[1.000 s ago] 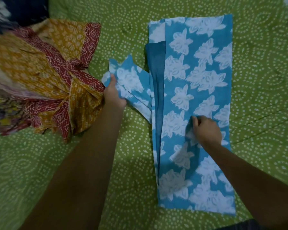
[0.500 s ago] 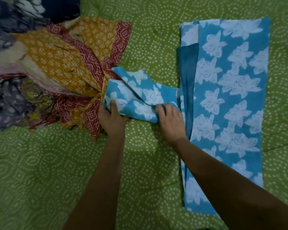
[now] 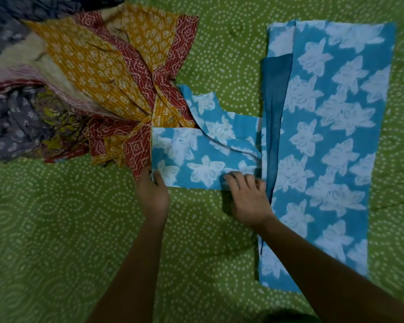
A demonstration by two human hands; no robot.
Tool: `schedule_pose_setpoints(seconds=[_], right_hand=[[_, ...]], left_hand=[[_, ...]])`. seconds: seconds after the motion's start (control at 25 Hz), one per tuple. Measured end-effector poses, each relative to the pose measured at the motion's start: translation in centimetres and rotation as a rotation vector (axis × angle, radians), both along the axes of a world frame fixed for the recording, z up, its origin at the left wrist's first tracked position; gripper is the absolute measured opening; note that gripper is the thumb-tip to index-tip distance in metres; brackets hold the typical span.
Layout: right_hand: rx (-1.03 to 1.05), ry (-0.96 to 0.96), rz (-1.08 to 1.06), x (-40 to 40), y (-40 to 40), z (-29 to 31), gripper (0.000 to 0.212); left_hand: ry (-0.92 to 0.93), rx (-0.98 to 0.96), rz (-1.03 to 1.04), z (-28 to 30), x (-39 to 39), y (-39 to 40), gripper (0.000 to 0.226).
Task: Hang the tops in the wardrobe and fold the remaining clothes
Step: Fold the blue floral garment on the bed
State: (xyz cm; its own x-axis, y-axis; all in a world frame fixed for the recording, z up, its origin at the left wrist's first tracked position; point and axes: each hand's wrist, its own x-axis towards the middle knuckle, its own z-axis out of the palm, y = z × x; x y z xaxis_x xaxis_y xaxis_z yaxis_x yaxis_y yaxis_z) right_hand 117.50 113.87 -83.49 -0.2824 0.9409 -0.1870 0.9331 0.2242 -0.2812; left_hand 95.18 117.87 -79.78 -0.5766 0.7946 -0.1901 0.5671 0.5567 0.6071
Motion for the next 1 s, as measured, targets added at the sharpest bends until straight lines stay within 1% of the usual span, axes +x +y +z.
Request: schedule_pose_setpoints(seconds=[0.04, 0.08, 0.12, 0.16, 0.2, 0.24, 0.28, 0.32, 0.4, 0.44, 0.48, 0.56, 0.6, 0.64, 0.68, 0.72, 0.76, 0.8, 0.84, 0.88, 0.92, 0.96, 1.0], right_hand=[[-0.019, 0.044, -0.023, -0.2, 0.6, 0.6, 0.057], [0.027, 0.052, -0.072, -0.5, 1.8, 1.0, 0.055], [0.097, 0.021, -0.143, -0.8, 3.4, 1.4, 0.055], [0.125, -0.03, -0.217, -1.1, 5.3, 1.6, 0.057], [0.081, -0.078, -0.266, -1.1, 7.3, 1.6, 0.059], [-0.015, -0.11, -0.293, -1.1, 9.0, 1.5, 0.061], [-0.144, -0.077, -0.315, -1.0, 10.3, 1.5, 0.061], [-0.276, 0.024, -0.349, -1.0, 11.4, 1.5, 0.06], [-0.51, 0.293, -0.424, -1.3, 12.4, 1.8, 0.064], [-0.549, 0.368, -0.427, -1.6, 12.4, 2.1, 0.065], [-0.533, 0.42, -0.404, -2.1, 12.2, 2.5, 0.06], [-0.374, 0.472, -0.265, -3.3, 11.2, 3.2, 0.038], [-0.299, 0.466, -0.168, -3.9, 10.5, 3.3, 0.032], [-0.271, 0.441, -0.083, -4.3, 9.8, 3.4, 0.032], [-0.278, 0.393, -0.019, -4.6, 9.2, 3.6, 0.035], [-0.307, 0.34, 0.017, -5.0, 8.6, 3.9, 0.038], [-0.318, 0.285, 0.065, -5.4, 8.0, 4.1, 0.04], [-0.316, 0.239, 0.12, -5.7, 7.4, 4.4, 0.043], [-0.273, 0.196, 0.186, -6.1, 6.9, 4.9, 0.045], [-0.202, 0.148, 0.259, -6.4, 6.4, 4.8, 0.049], [-0.132, 0.118, 0.288, -6.3, 5.9, 4.5, 0.053], [-0.125, 0.103, 0.258, -6.0, 5.5, 4.3, 0.054], [-0.152, 0.081, 0.198, -5.5, 5.2, 4.0, 0.05]], left_hand=[[0.014, 0.002, 0.018, -0.4, -0.4, -0.2, 0.025], [0.003, 0.046, 0.069, -0.5, -0.8, -0.1, 0.024], [-0.013, 0.118, 0.159, -0.2, -0.9, 0.4, 0.024], [-0.023, 0.186, 0.254, 0.2, -0.9, 1.1, 0.024], [-0.031, 0.233, 0.31, 0.6, -0.5, 1.9, 0.025], [-0.03, 0.249, 0.306, 1.0, 0.2, 2.5, 0.025], [-0.038, 0.24, 0.249, 1.4, 1.4, 3.0, 0.024], [-0.067, 0.21, 0.165, 1.7, 2.8, 3.3, 0.025], [-0.207, 0.109, 0.037, 1.9, 5.4, 4.0, 0.029], [-0.293, 0.051, 0.016, 1.7, 6.2, 4.5, 0.031], [-0.358, -0.016, 0.009, 1.4, 6.8, 5.2, 0.034], [-0.449, -0.107, 0.013, 1.2, 7.1, 6.5, 0.046], [-0.496, -0.127, 0.018, 1.3, 7.2, 6.8, 0.048], [-0.521, -0.144, 0.016, 1.4, 7.5, 7.0, 0.054], [-0.502, -0.155, 0.008, 1.7, 7.8, 6.9, 0.063], [-0.433, -0.153, -0.006, 1.8, 8.0, 6.6, 0.068], [-0.321, -0.146, -0.015, 1.8, 8.0, 6.3, 0.067], [-0.192, -0.141, 0.003, 1.9, 7.8, 6.0, 0.058], [-0.073, -0.138, 0.042, 2.1, 7.3, 5.8, 0.043], [-0.001, -0.131, 0.085, 2.0, 6.3, 5.8, 0.031], [0.03, -0.1, 0.136, 1.8, 5.1, 5.6, 0.027], [0.034, -0.058, 0.19, 1.7, 3.9, 5.3, 0.028], [0.019, -0.019, 0.219, 1.6, 3.0, 4.8, 0.03]])
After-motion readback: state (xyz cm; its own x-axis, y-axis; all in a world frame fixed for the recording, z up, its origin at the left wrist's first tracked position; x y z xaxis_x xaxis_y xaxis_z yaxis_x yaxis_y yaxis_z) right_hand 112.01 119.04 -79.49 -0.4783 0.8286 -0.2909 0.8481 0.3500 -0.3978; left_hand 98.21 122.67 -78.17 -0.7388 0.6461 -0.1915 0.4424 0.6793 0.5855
